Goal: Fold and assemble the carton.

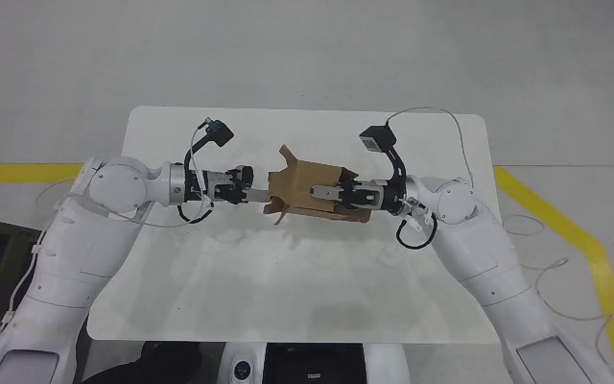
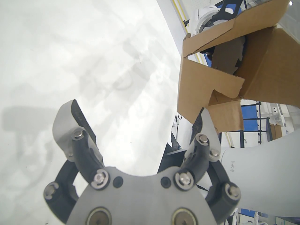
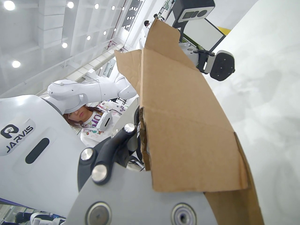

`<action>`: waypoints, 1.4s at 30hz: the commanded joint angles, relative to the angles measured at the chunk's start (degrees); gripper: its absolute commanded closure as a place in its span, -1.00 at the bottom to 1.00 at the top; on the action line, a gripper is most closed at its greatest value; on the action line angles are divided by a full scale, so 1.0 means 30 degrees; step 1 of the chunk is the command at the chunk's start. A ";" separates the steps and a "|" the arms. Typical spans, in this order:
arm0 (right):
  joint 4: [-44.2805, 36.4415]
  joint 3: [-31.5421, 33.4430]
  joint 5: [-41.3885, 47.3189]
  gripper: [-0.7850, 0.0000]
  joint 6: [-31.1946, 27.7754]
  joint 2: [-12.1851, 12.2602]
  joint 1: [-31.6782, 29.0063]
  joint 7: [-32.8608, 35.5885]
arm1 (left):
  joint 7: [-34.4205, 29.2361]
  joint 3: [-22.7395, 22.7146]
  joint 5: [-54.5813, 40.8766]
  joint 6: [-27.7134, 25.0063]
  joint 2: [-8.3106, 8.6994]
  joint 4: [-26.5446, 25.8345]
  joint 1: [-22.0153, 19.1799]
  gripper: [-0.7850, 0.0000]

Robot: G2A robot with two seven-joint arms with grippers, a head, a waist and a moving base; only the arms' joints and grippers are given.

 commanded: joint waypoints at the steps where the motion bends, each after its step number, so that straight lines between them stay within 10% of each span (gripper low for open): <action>1: 0.0057 -0.0179 -0.0022 1.00 0.0007 -0.0057 0.0104 0.0043 | -0.0035 -0.0004 -0.0019 0.0036 0.0009 -0.0001 -0.0011 -1.00; 42: 0.0993 -0.1785 0.0105 1.00 0.0043 -0.0890 0.1112 0.0449 | -0.0569 0.0518 -0.1098 0.0386 -0.0066 0.0907 -0.0722 -1.00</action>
